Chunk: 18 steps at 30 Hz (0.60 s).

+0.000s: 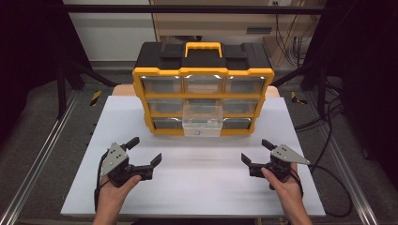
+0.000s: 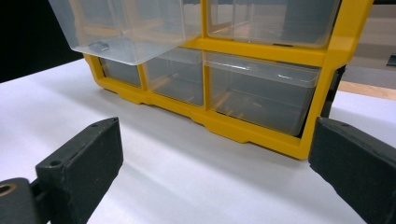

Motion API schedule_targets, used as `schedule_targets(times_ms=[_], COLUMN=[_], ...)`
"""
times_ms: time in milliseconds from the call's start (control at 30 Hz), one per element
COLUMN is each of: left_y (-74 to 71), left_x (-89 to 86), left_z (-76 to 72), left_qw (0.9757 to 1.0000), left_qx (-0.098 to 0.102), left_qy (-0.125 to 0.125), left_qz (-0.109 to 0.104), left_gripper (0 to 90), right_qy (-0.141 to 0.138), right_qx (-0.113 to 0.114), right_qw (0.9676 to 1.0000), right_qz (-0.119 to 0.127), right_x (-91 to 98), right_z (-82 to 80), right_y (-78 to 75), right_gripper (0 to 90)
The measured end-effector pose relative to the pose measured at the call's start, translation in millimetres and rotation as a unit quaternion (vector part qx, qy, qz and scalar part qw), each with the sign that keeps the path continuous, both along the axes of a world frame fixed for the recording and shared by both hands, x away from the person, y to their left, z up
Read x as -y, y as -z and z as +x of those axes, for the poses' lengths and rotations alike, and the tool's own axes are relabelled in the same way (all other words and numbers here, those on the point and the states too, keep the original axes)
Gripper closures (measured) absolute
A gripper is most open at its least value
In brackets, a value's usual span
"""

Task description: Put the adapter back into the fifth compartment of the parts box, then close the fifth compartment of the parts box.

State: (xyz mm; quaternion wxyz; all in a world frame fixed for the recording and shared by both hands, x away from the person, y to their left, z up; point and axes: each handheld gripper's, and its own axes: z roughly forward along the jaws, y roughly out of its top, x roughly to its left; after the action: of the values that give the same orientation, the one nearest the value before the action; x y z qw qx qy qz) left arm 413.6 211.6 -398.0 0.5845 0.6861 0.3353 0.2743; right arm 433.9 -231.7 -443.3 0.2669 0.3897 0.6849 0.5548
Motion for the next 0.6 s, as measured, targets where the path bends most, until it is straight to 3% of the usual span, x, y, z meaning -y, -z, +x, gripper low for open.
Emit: schedule_targets(times_ms=[300,600], left_y=[-5.9,-11.4], left_x=[30.2,40.0], left_z=[10.2,16.5], left_qw=[0.9999,0.9997], left_qx=[-0.007,-0.018], left_qy=[0.012,0.012], left_qz=[0.009,0.007], left_gripper=[4.7,9.7], right_qy=[0.002,0.003], right_qx=[0.000,0.000], right_qw=[1.0000,1.0000], right_qz=[-0.006,-0.003], right_x=[0.6,1.8], right_z=[0.5,0.8], right_y=[1.3,1.5], right_gripper=[3.4,3.4])
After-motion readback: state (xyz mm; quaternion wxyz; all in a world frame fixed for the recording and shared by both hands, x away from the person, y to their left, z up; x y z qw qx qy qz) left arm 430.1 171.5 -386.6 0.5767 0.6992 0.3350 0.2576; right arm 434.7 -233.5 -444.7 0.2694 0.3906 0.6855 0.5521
